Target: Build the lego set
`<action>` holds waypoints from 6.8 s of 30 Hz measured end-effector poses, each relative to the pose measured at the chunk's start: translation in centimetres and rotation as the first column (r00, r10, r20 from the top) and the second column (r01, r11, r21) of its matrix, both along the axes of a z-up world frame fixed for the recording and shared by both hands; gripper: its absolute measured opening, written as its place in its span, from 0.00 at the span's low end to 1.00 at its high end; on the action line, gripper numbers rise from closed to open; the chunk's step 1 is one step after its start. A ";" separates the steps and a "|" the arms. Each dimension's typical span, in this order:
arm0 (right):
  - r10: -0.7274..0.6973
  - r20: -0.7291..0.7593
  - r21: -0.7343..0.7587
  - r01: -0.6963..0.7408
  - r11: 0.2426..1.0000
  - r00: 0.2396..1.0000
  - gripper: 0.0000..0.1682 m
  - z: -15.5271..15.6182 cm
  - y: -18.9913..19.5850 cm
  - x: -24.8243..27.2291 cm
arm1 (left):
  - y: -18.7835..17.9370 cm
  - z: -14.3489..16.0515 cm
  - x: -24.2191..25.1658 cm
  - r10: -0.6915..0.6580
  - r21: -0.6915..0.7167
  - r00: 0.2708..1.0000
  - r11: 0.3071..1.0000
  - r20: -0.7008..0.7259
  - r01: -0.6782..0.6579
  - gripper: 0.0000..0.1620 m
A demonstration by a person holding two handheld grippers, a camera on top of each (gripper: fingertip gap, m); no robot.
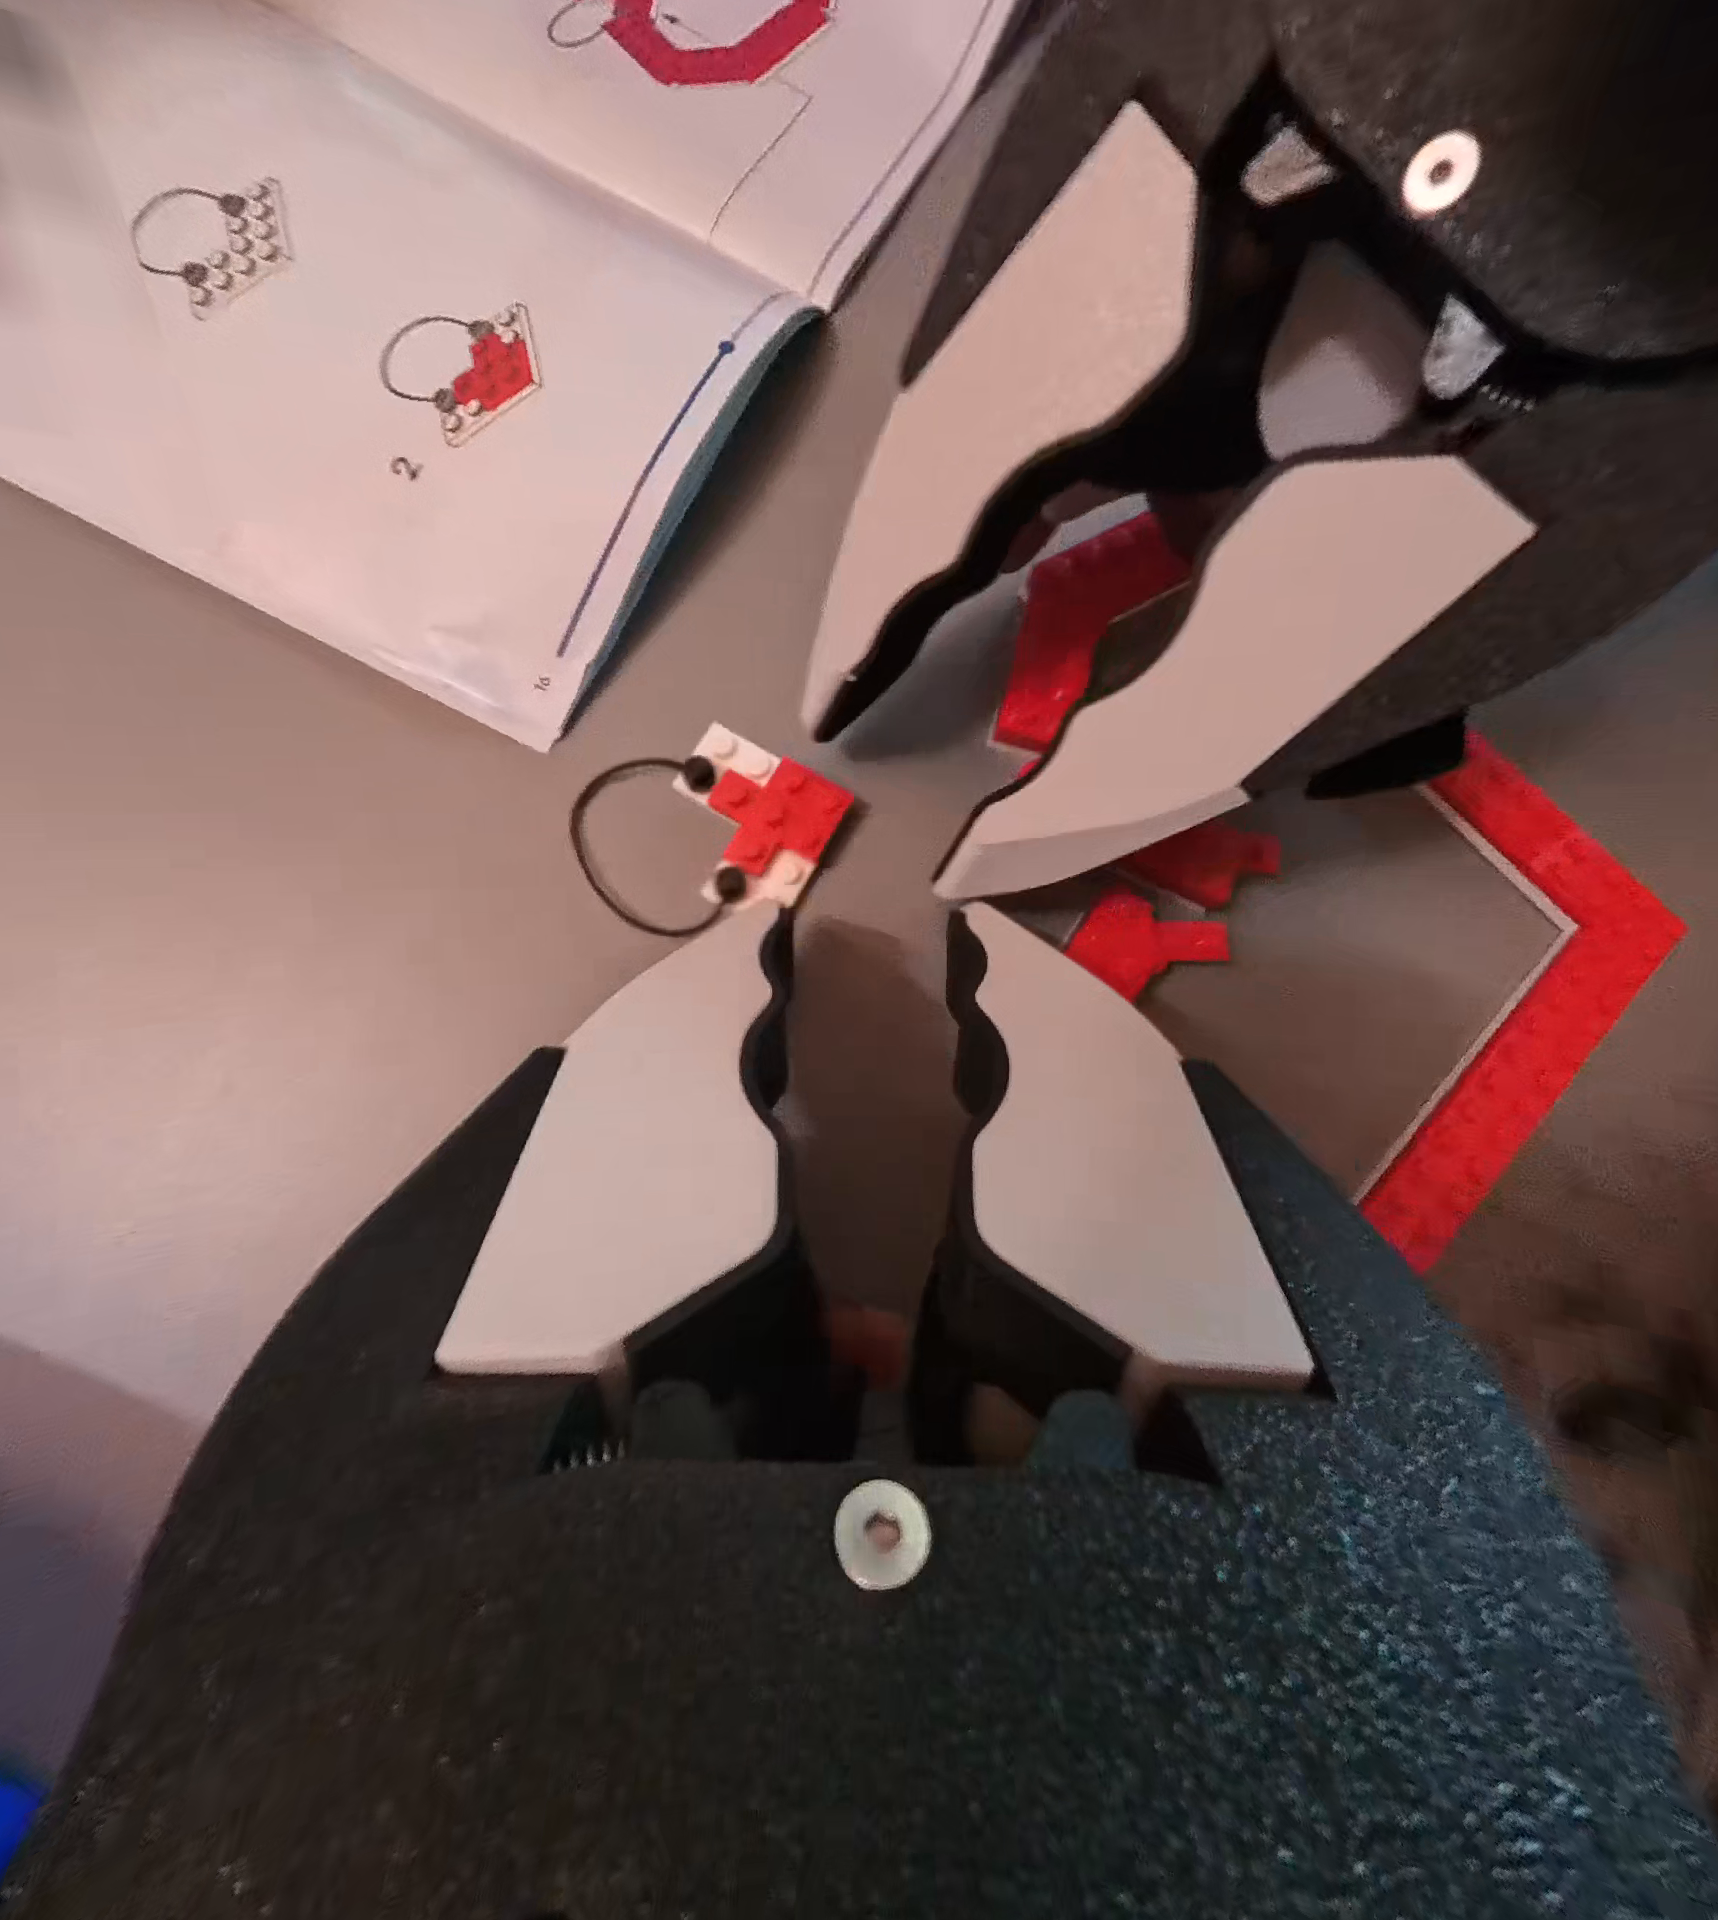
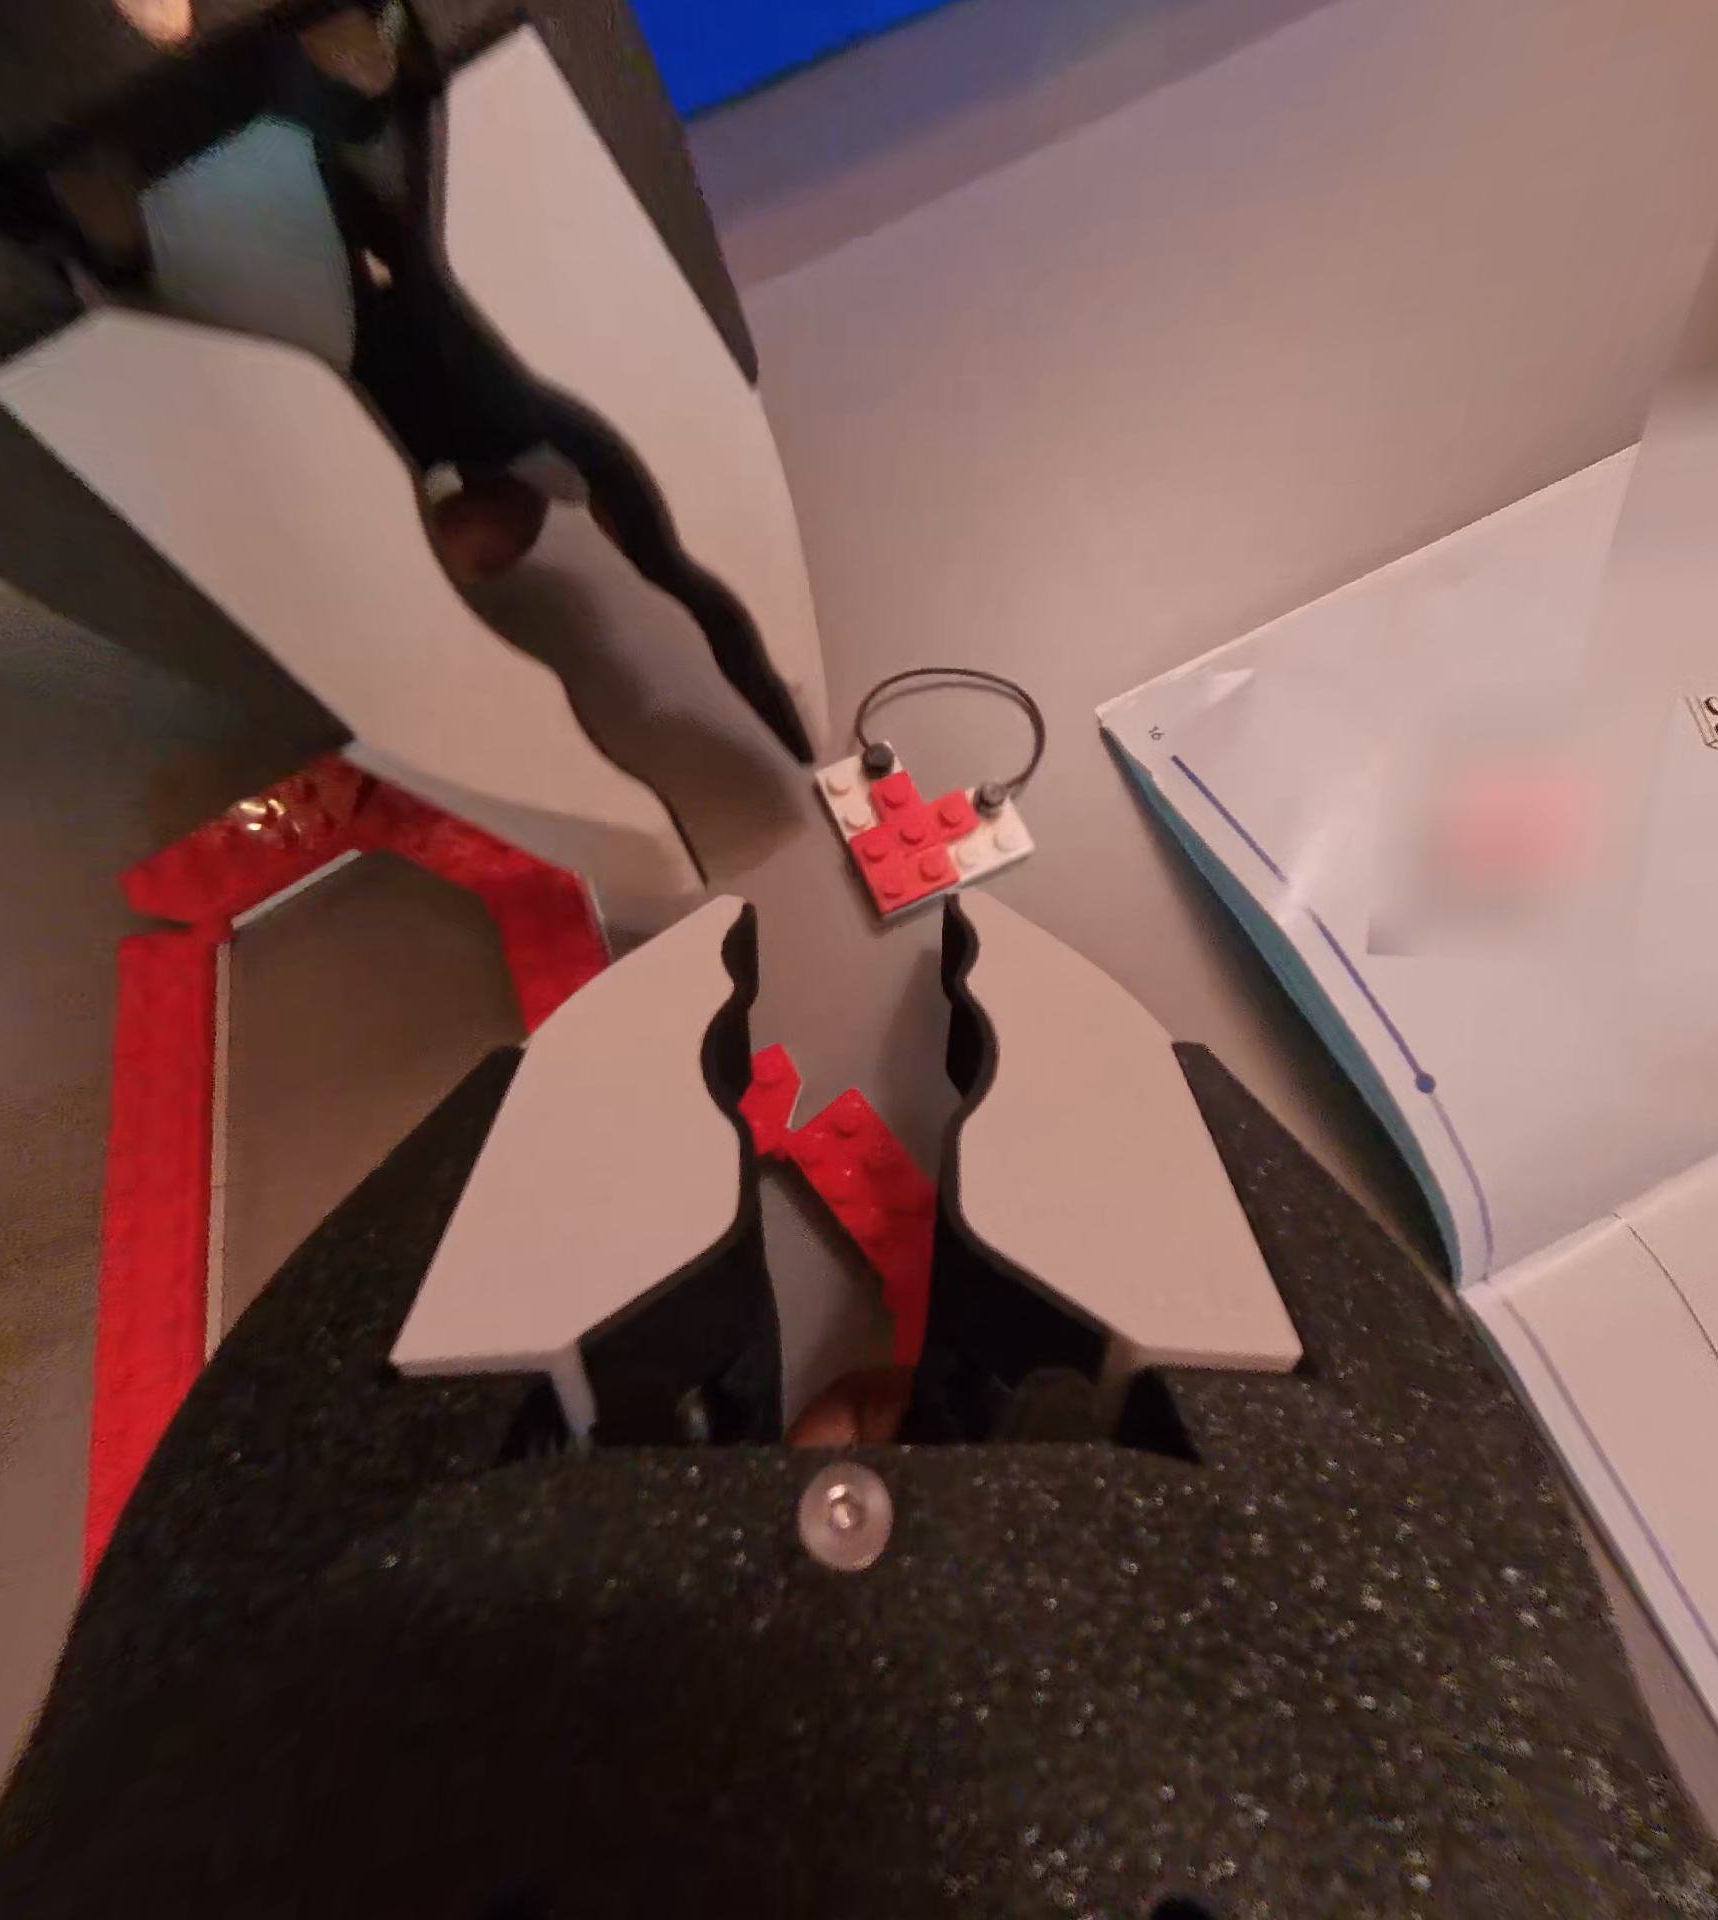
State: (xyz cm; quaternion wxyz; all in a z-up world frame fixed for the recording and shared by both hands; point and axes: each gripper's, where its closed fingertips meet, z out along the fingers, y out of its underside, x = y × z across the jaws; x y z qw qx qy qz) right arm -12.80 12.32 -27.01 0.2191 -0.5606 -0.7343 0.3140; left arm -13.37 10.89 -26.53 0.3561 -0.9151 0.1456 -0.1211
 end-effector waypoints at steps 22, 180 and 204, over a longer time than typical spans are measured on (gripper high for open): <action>0.410 0.084 0.219 -0.418 0.882 0.908 0.21 0.9 0.7 -2.0 | -4.7 1.9 0.4 -0.053 0.185 0.982 0.979 -0.180 0.087 0.19; 0.428 0.080 0.081 -0.434 0.897 0.900 0.12 0.2 -3.8 5.8 | -3.7 -0.3 3.4 -0.314 0.192 0.920 0.913 -0.236 0.361 0.10; 0.761 0.050 0.153 -0.758 0.634 0.646 0.11 -0.7 -4.8 5.9 | -3.8 -0.6 3.1 -0.332 0.170 0.918 0.913 -0.216 0.370 0.10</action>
